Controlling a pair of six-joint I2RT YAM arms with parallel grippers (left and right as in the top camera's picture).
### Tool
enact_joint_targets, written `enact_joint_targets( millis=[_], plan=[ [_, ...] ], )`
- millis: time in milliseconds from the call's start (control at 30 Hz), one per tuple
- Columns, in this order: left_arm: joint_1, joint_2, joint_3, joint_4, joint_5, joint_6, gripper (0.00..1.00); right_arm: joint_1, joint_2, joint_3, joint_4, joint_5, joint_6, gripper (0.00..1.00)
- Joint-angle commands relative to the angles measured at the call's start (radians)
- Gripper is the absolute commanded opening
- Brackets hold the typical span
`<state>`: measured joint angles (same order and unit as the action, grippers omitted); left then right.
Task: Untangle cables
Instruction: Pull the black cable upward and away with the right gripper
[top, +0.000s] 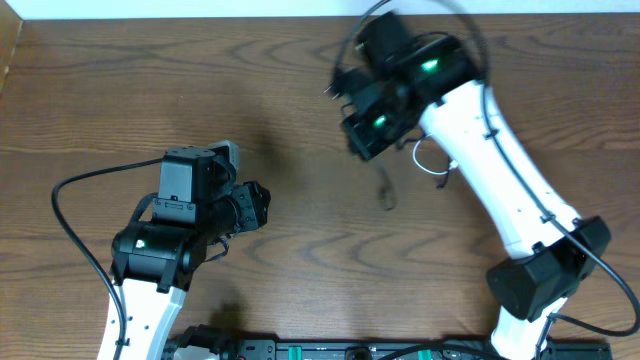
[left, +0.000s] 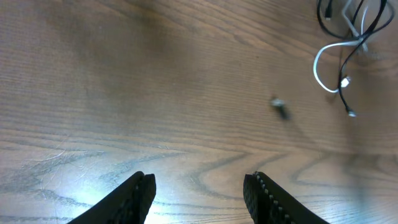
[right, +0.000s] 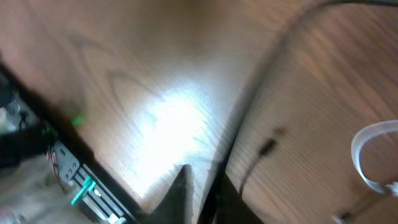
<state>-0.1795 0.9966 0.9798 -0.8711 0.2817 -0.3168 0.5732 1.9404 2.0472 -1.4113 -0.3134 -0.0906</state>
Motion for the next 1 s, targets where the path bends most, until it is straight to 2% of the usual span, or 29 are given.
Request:
enact_joint_targets(
  millis=[0,67,133,167,200,367,433,500,667,800,967],
  plan=[
    [0.003,-0.002,0.019,-0.004,-0.01,0.009,0.52,0.037,-0.01,-0.006,0.027,0.19,-0.01,0.61],
    [0.003,-0.002,0.019,-0.004,-0.01,0.01,0.52,0.042,-0.01,-0.005,0.032,0.403,0.144,0.83],
    [0.003,-0.002,0.019,-0.004,-0.01,0.01,0.52,0.035,-0.01,-0.006,0.022,0.598,0.307,0.99],
    [0.003,-0.002,0.019,-0.004,-0.01,0.01,0.52,0.018,-0.01,-0.006,0.015,0.701,0.398,0.99],
    [0.003,-0.002,0.019,-0.004,-0.01,0.01,0.52,0.008,-0.01,-0.006,0.016,0.714,0.418,0.99],
    [0.003,-0.002,0.019,-0.008,-0.01,0.02,0.53,-0.094,-0.009,-0.019,0.05,0.696,0.442,0.99],
    [0.003,-0.002,0.018,-0.01,-0.01,0.039,0.58,-0.136,-0.008,-0.035,0.067,0.686,0.442,0.99],
    [0.003,-0.002,0.016,-0.011,-0.011,0.053,0.59,-0.184,-0.006,-0.056,0.098,0.644,0.41,0.99],
    [0.003,0.002,0.005,-0.01,-0.011,0.055,0.61,-0.312,0.017,-0.117,0.217,0.359,0.187,0.99],
    [0.003,0.018,0.005,-0.01,-0.01,0.055,0.62,-0.374,0.052,-0.134,0.252,0.277,0.163,0.99],
    [0.003,0.044,0.005,-0.01,-0.01,0.055,0.62,-0.402,0.151,-0.135,0.248,0.276,0.143,0.98]
  ],
)
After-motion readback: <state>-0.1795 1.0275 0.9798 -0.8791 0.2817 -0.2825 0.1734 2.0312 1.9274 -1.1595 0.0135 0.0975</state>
